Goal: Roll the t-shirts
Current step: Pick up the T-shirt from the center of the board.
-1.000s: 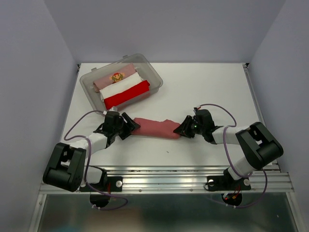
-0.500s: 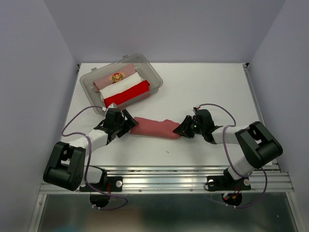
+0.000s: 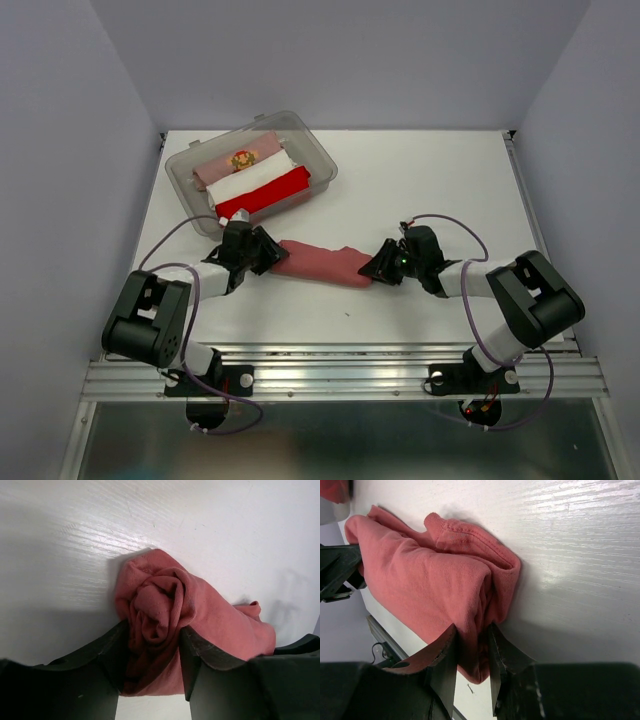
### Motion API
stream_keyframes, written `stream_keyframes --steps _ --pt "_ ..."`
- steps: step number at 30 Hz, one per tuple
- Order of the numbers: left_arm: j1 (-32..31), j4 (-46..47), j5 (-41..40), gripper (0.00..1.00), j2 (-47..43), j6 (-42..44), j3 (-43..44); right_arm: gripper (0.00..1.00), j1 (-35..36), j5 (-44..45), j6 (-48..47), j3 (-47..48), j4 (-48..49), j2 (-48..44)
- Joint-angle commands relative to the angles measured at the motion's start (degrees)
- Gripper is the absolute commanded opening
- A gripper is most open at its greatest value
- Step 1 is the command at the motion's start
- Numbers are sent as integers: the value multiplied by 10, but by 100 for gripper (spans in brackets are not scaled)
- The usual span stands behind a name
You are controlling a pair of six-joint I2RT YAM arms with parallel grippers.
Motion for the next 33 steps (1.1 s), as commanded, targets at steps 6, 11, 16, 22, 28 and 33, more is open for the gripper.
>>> stream_keyframes --steps 6,11,16,22,28,33 --pt "-1 0 13 9 6 -5 -9 11 1 3 -40 -9 -47 17" --pt "-1 -14 12 0 -9 -4 -9 38 1 36 -66 4 -109 -27" --pt "-1 -50 -3 0 -39 0 -8 69 -52 52 -96 24 -198 -106" --pt "0 -75 -20 0 -57 9 -7 81 -67 46 -126 51 -246 -124" --pt "-1 -78 -15 0 -57 13 2 82 -67 11 -156 78 -265 -74" --pt "-1 -81 -11 0 -46 21 11 85 -60 -3 -162 80 -240 -71"
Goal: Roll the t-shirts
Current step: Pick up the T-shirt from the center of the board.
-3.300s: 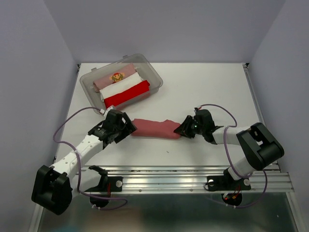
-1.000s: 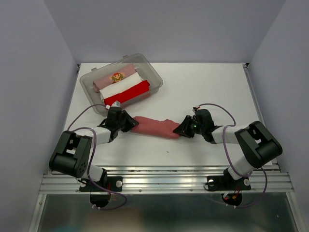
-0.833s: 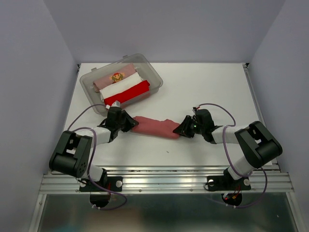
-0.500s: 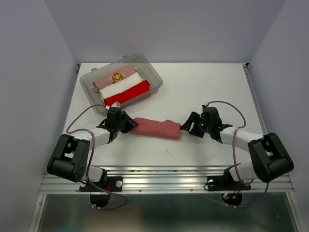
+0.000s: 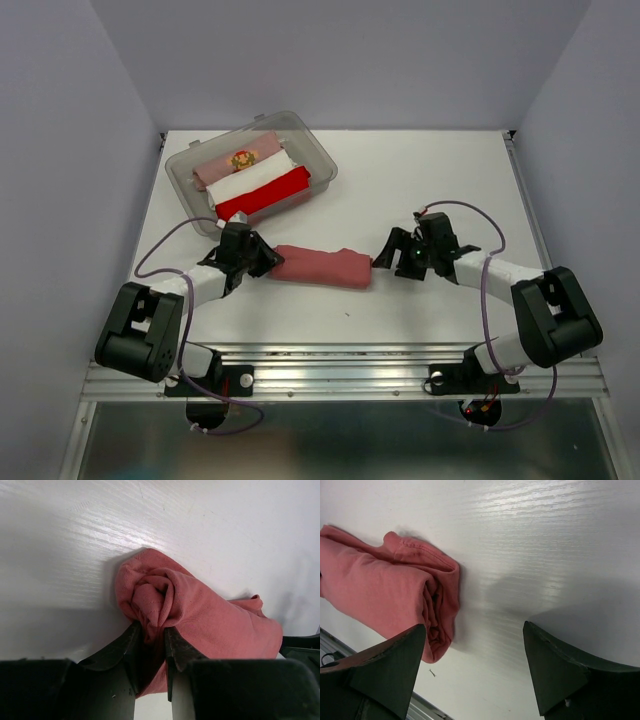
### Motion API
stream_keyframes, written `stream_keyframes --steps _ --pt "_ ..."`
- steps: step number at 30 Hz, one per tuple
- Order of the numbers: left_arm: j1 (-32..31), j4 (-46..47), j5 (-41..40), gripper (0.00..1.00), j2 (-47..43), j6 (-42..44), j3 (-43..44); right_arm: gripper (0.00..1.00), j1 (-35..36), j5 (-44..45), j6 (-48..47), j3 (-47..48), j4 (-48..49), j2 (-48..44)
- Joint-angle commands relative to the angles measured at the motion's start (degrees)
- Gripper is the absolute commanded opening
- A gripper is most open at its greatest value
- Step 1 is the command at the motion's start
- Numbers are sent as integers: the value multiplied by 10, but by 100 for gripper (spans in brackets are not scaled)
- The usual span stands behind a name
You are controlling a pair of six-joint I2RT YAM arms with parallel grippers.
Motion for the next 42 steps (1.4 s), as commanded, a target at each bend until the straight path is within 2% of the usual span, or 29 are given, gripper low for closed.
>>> stream_keyframes --steps 1,7,13,18,27,31,34,36,40,42 --pt "0 -18 -4 0 -4 20 15 85 13 -20 -16 10 10 5" --pt "0 -20 1 0 8 24 21 94 25 -40 26 -28 118 -15" --pt "0 -19 3 0 22 27 26 94 30 -39 18 13 85 43" --pt "0 -19 4 0 24 26 27 92 36 -38 35 14 107 80" --pt "0 -21 2 0 23 26 25 82 54 -24 54 13 118 134" --pt "0 -22 0 0 22 25 24 69 54 -24 68 1 131 133" --pt "0 -23 0 0 23 25 23 64 54 -25 75 -4 134 131" --pt "0 -24 0 0 23 25 22 65 59 -25 79 -10 134 127" --pt "0 -26 -2 0 18 24 20 81 59 -9 78 -24 125 112" --pt "0 -27 -5 0 15 23 18 85 59 14 74 -29 114 107"
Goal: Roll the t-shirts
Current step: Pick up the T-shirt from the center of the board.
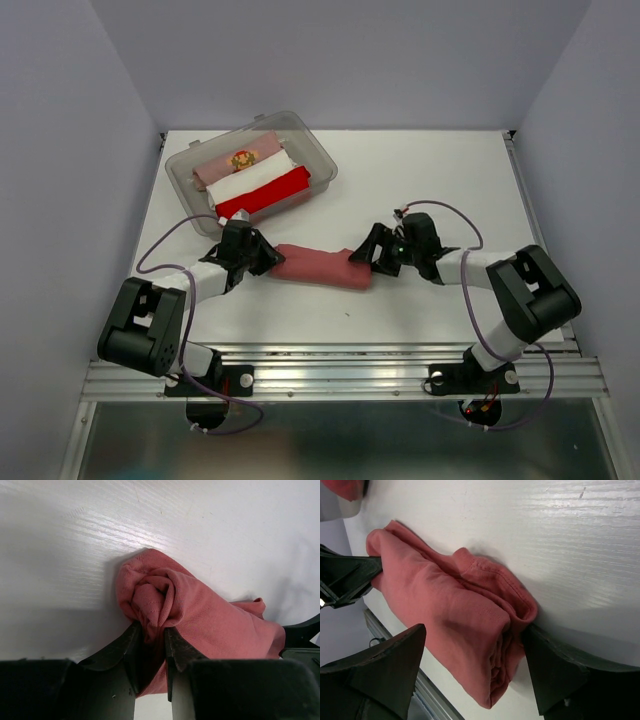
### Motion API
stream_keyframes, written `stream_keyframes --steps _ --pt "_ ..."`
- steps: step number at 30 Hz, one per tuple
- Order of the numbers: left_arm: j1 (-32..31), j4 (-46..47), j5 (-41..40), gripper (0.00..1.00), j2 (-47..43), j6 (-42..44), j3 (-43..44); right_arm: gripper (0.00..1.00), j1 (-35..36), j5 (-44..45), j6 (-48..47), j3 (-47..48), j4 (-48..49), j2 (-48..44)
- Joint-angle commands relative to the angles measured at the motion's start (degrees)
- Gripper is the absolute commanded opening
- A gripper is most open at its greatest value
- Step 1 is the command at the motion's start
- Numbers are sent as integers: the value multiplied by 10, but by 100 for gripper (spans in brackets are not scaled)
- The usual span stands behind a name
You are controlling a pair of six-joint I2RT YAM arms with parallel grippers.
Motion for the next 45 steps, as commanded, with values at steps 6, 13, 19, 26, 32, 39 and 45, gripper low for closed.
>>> stream_keyframes --steps 6,13,19,26,32,39,45 --pt "0 -23 -13 0 -6 12 3 90 8 106 -14 -56 -105 -22" --pt "0 -23 -13 0 -4 12 4 88 13 118 -24 -58 -117 -20" --pt "0 -23 -13 0 -2 12 6 76 40 88 -27 -48 -87 11" --pt "0 -24 -13 0 -2 11 6 49 40 89 3 -62 -54 20" --pt "0 -29 -13 0 -5 12 8 8 40 104 6 -59 -63 5" --pt "-3 -108 -26 0 -32 31 53 1 40 101 -14 -19 -108 -31" --pt "-4 -181 -45 0 -102 38 93 1 40 113 -40 47 -178 -67"
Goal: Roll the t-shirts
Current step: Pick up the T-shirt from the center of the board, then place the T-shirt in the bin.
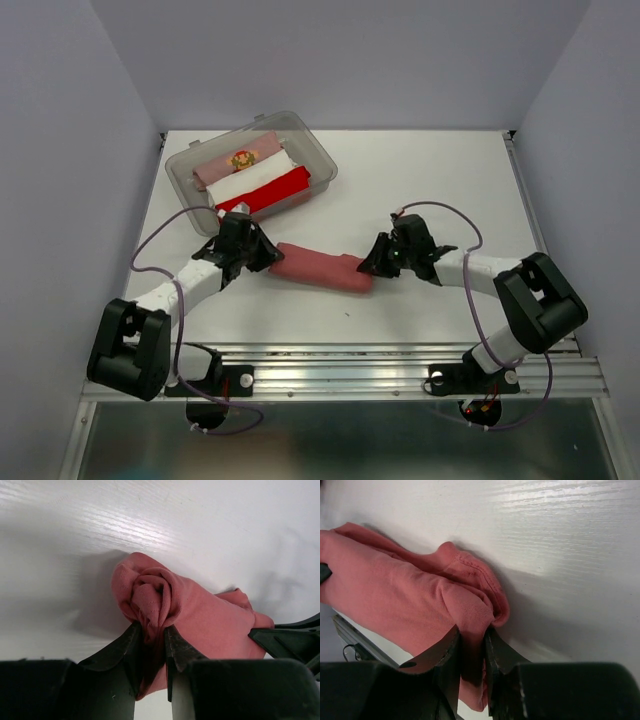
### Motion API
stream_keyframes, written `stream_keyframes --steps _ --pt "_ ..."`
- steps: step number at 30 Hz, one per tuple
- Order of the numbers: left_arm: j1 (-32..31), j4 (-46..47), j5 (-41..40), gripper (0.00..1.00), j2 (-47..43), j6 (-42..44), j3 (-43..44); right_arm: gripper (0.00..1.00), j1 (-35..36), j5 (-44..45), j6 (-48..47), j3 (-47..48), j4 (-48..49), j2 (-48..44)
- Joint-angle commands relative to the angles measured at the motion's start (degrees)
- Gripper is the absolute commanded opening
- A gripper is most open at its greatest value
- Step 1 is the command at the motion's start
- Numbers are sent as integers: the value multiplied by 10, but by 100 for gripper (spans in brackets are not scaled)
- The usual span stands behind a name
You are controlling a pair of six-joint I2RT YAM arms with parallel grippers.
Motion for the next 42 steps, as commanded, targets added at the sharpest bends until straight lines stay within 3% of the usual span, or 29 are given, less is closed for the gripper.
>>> stream_keyframes --steps 1,11,23,31,42 --pt "4 -78 -43 0 -52 26 61 1 1 31 -40 59 -95 -30" --pt "4 -153 -87 0 -109 32 135 1 1 53 -80 178 -153 -33" --pt "11 -218 -174 0 -102 64 287 1 1 84 -139 411 -187 37" --pt "29 -219 -223 0 -63 77 363 1 1 99 -204 585 -187 151" --pt "61 -142 -282 0 -28 65 339 1 1 66 -255 812 -145 349"
